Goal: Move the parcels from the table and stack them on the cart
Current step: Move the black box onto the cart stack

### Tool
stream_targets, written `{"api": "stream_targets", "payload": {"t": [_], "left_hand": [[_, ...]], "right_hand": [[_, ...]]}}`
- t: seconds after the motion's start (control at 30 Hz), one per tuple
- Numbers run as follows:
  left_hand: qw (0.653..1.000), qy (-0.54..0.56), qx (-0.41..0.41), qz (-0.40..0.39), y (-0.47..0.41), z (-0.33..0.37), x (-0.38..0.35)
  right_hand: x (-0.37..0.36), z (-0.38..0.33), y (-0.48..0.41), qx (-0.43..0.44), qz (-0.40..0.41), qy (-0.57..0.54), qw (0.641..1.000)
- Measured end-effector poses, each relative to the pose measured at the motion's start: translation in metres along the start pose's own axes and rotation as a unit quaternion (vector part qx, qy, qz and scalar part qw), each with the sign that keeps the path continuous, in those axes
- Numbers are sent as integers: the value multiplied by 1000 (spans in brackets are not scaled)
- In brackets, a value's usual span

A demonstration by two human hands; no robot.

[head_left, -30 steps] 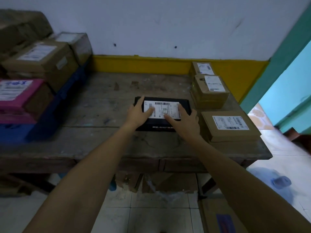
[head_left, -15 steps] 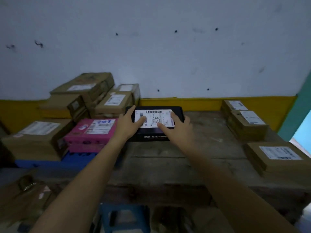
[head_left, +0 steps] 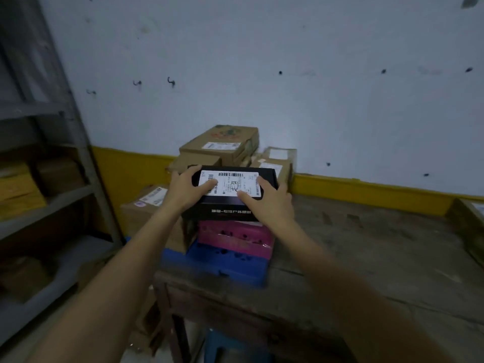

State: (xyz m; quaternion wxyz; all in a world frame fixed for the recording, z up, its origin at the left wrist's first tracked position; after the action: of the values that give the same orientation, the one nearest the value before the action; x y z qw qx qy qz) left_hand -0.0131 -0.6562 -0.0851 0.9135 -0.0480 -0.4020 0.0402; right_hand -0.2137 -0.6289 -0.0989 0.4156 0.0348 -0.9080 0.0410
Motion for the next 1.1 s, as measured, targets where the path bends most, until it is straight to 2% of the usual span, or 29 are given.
{"api": "stream_targets", "payload": {"t": [0.23, 0.5, 0.73, 0.93, 1.1], "left_hand": [[1000, -7, -1, 1, -28, -70, 57], [997, -32, -50, -42, -71, -129, 101], [993, -11, -66, -101, -93, -161, 99], [989, 8, -80, -128, -109, -166, 92], [989, 5, -55, -139, -119, -173, 89]], "right_hand": [[-60, -61, -32, 7, -42, -7, 999], [-124, -112, -53, -44, -14, -22, 999], [-149, -128, -61, -101, 2, 5, 995], [-156, -127, -66, -115, 18, -5, 993], [-161, -126, -75, -116, 48, -10, 992]]}}
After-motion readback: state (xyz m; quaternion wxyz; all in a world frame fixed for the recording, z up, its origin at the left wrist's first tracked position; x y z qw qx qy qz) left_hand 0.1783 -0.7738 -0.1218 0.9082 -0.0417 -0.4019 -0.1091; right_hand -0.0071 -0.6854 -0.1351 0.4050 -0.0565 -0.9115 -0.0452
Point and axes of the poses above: each hand's wrist, its own y-axis away from the middle knuckle, its own x-axis out of the back of the hand, z = x × y, the point moved 2 cm from there along -y, towards the middle knuckle, and after that the axes turned 13 degrees about -z, right-handed, at the moved point
